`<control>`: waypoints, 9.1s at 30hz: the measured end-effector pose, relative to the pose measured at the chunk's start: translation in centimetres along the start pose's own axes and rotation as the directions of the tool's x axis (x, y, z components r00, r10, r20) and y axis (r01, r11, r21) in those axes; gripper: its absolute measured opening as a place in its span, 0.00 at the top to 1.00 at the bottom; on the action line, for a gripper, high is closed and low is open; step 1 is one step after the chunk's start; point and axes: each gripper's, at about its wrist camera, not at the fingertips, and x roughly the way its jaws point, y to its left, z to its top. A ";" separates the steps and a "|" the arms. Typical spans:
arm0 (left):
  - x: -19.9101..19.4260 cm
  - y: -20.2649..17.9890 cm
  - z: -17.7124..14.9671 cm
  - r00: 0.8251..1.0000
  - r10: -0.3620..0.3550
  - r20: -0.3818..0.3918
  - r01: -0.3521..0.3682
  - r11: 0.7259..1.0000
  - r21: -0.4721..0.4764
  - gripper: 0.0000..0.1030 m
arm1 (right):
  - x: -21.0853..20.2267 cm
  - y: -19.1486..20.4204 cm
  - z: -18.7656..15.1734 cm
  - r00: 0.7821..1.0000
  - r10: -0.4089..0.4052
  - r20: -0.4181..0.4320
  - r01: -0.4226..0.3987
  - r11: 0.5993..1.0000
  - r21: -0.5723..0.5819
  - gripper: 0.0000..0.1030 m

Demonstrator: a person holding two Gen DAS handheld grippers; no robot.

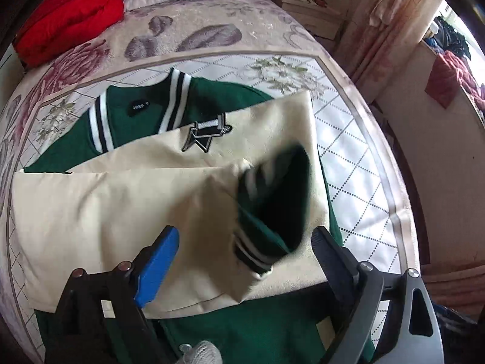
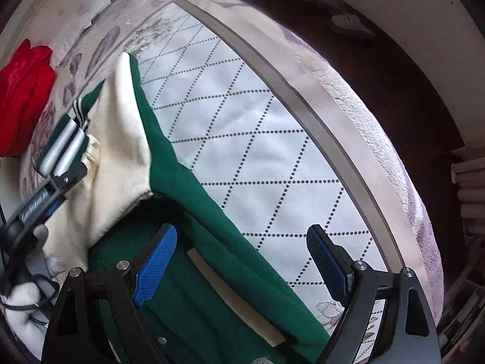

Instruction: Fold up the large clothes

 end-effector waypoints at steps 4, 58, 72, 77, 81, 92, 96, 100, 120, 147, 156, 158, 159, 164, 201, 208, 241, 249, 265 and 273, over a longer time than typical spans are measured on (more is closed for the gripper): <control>-5.4 4.3 -0.2 0.985 0.141 0.100 -0.134 0.988 -0.077 0.13 | -0.2 3.4 2.7 0.993 0.120 0.005 -0.120 0.993 -0.016 0.13; -3.7 16.1 -31.3 0.798 0.313 -0.514 -0.433 0.893 -0.127 0.00 | 11.5 12.4 -28.5 0.871 -0.103 -0.481 -0.063 0.947 -0.316 0.50; -3.5 16.7 -31.9 0.829 0.299 -0.473 -0.408 0.901 -0.146 0.00 | 5.7 16.9 -32.7 0.912 0.048 -0.408 -0.188 0.931 -0.311 0.90; -4.1 16.5 -32.0 0.829 0.297 -0.474 -0.414 0.896 -0.162 0.00 | 11.7 15.3 -33.2 0.785 0.006 -0.619 -0.191 0.954 -0.232 0.90; -6.7 15.6 -28.7 0.876 0.278 -0.394 -0.383 0.898 -0.218 0.00 | 7.2 13.7 -29.4 0.813 0.097 -0.574 -0.235 0.957 -0.172 0.79; 2.8 7.0 -14.1 0.924 0.284 -0.258 -0.325 0.936 -0.133 0.00 | -0.2 10.4 -8.7 0.982 0.050 -0.183 -0.082 0.982 -0.172 0.32; 7.8 7.8 -13.3 0.878 0.348 -0.329 -0.398 0.912 -0.099 0.00 | 3.5 10.9 -3.0 0.984 0.010 -0.180 -0.056 0.967 -0.248 0.32; 8.4 9.5 -13.9 0.890 0.311 -0.334 -0.380 0.911 -0.163 0.00 | 9.2 12.5 -0.4 0.968 -0.019 -0.252 -0.071 0.938 -0.340 0.49; 8.2 8.9 -14.2 0.877 0.326 -0.353 -0.395 0.908 -0.142 0.00 | 5.2 -1.4 -1.2 0.944 -0.035 -0.329 -0.004 0.993 -0.118 0.73; -2.4 10.7 -29.6 0.802 0.341 -0.491 -0.462 0.874 -0.147 0.00 | -6.9 -4.5 -15.8 0.889 0.042 -0.457 -0.078 0.995 -0.061 0.36; -1.9 13.6 -34.5 0.812 0.285 -0.510 -0.420 0.891 -0.171 0.00 | -0.1 6.3 -28.1 0.853 -0.083 -0.515 -0.090 0.949 -0.302 0.48; -1.9 14.2 -34.8 0.822 0.266 -0.504 -0.401 0.898 -0.180 0.00 | -1.2 6.1 -28.3 0.869 -0.064 -0.490 -0.082 0.959 -0.271 0.75; -2.2 14.9 -35.4 0.826 0.258 -0.501 -0.393 0.901 -0.184 0.00 | -1.9 6.0 -28.3 0.872 -0.081 -0.482 -0.064 0.959 -0.276 0.85; -2.6 16.4 -36.5 0.847 0.217 -0.485 -0.350 0.915 -0.201 0.00 | -5.1 4.3 -28.2 0.875 0.000 -0.484 -0.119 0.969 -0.215 0.99; -5.2 30.3 -44.0 0.865 0.241 -0.440 -0.391 0.874 -0.291 0.00 | -12.0 9.9 -25.4 0.927 -0.183 -0.328 0.002 0.876 -0.483 0.81; -5.1 29.7 -44.3 0.858 0.256 -0.446 -0.408 0.867 -0.286 0.00 | -7.3 10.5 -25.0 0.877 -0.174 -0.449 -0.045 0.899 -0.436 0.78; 3.9 16.6 -35.5 0.822 0.331 -0.462 -0.507 0.795 -0.332 0.00 | -15.2 -16.0 2.2 0.831 -0.096 -0.548 -0.042 0.971 -0.234 0.71; 2.8 16.8 -36.9 0.820 0.327 -0.470 -0.517 0.775 -0.363 0.00 | -15.8 -17.6 4.4 0.802 -0.111 -0.587 -0.090 0.949 -0.302 0.78; 0.3 11.9 -45.4 0.846 0.162 -0.507 -0.442 0.745 -0.500 0.13 | -18.3 -21.5 6.0 0.764 -0.057 -0.643 -0.119 0.966 -0.228 0.70; 0.9 11.7 -45.0 0.850 0.150 -0.504 -0.422 0.767 -0.484 0.10 | -19.8 -23.0 6.6 0.775 -0.107 -0.623 -0.104 0.951 -0.292 0.80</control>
